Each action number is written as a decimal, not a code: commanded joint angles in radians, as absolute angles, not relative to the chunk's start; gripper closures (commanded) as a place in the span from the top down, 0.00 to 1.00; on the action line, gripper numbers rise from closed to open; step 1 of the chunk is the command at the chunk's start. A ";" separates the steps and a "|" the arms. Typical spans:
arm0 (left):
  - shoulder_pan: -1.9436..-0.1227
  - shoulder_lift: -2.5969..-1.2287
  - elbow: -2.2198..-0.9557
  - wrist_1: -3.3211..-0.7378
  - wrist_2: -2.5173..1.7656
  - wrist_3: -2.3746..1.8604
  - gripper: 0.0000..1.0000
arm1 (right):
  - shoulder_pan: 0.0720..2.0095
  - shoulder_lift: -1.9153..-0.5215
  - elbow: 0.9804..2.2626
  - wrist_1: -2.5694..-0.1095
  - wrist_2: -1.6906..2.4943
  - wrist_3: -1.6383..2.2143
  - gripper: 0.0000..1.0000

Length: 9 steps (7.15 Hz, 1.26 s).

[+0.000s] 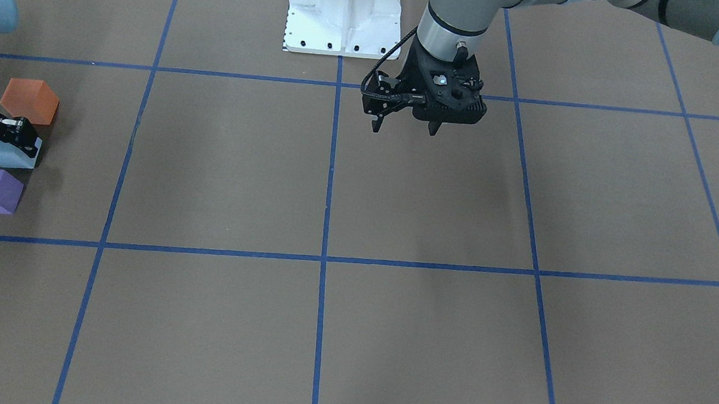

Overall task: Place blue block between orange and purple blocks
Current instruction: 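Lower the light blue cube between the purple and orange cubes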

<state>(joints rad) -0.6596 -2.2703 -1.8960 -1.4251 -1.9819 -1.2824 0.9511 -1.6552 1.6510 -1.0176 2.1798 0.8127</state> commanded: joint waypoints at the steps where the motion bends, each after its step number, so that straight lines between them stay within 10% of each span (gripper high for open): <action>1: -0.660 -2.272 -1.896 -1.425 -1.982 -1.282 1.00 | 0.951 -1.655 1.648 -1.019 2.178 0.815 0.00; 2: -0.660 -2.272 -1.896 -1.425 -1.982 -1.282 1.00 | 0.951 -1.655 1.646 -1.017 2.178 0.813 0.00; 5: -0.658 -2.272 -1.896 -1.425 -1.982 -1.282 1.00 | 0.951 -1.655 1.646 -1.017 2.178 0.813 1.00; 9: -0.658 -2.272 -1.898 -1.425 -1.982 -1.282 1.00 | 0.962 -1.677 1.716 -1.017 2.169 0.801 1.00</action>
